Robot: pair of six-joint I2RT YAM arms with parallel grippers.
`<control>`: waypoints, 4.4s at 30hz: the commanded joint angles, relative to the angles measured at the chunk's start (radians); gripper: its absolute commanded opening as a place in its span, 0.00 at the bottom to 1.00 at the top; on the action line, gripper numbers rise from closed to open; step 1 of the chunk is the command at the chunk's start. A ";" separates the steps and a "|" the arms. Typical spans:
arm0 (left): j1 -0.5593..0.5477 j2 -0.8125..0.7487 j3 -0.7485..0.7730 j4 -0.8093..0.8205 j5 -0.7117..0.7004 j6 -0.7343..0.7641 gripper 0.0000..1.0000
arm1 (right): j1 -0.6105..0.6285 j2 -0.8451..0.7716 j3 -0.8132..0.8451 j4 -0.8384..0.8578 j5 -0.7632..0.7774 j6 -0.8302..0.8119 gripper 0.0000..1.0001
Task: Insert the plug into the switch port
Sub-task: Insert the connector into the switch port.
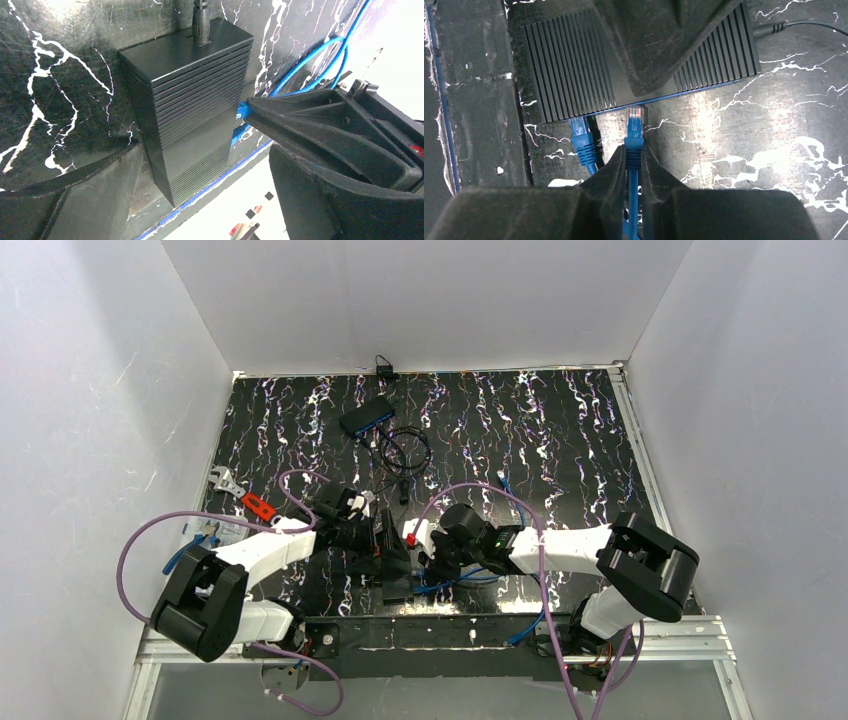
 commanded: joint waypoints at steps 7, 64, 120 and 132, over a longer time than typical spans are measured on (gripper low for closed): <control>0.003 0.037 0.030 -0.039 -0.013 0.057 0.93 | 0.032 -0.003 -0.044 0.142 -0.027 0.012 0.01; 0.001 0.166 0.075 -0.041 0.058 0.122 0.35 | 0.092 -0.135 -0.167 0.331 0.251 0.029 0.01; -0.110 0.171 0.133 -0.143 0.049 0.192 0.33 | 0.058 -0.168 -0.115 0.264 0.010 -0.275 0.01; -0.115 0.146 0.128 -0.147 0.042 0.197 0.32 | 0.054 -0.123 -0.100 0.237 -0.075 -0.327 0.01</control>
